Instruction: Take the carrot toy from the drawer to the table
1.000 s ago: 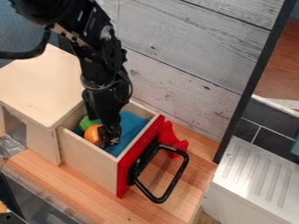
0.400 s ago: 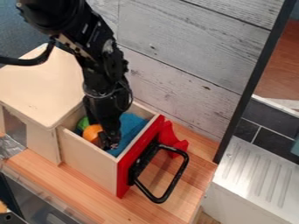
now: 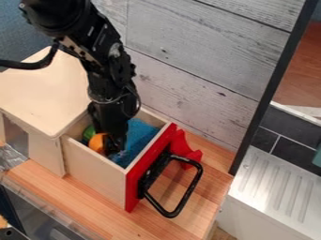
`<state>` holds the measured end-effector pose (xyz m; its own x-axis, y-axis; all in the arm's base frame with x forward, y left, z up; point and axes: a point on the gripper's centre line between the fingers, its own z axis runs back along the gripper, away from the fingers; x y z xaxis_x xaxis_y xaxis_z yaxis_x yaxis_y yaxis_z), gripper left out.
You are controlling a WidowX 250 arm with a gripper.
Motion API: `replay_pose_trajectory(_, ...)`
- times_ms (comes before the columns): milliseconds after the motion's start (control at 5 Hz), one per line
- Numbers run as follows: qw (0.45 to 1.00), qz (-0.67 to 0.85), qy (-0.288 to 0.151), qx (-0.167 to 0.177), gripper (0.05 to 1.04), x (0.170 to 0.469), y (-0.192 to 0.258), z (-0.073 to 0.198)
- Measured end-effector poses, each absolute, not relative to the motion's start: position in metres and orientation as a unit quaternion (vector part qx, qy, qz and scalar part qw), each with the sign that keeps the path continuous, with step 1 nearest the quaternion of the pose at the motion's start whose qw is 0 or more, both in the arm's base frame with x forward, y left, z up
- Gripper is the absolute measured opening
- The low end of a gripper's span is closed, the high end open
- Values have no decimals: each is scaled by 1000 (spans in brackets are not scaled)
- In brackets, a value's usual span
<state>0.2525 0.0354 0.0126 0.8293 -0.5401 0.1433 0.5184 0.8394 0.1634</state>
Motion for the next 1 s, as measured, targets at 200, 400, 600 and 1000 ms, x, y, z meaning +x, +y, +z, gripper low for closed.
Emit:
replay_pose_trajectory(200, 955, -275, -89, 60, 428, 253, 36, 10)
replay_pose_trajectory(400, 955, -276, -87, 65, 419, 252, 38, 10)
replay_pose_trajectory(600, 955, -276, -94, 49, 401, 251, 32, 19)
replay_pose_trajectory(1000, 940, -289, -180, -8, 71, 252, 0, 87)
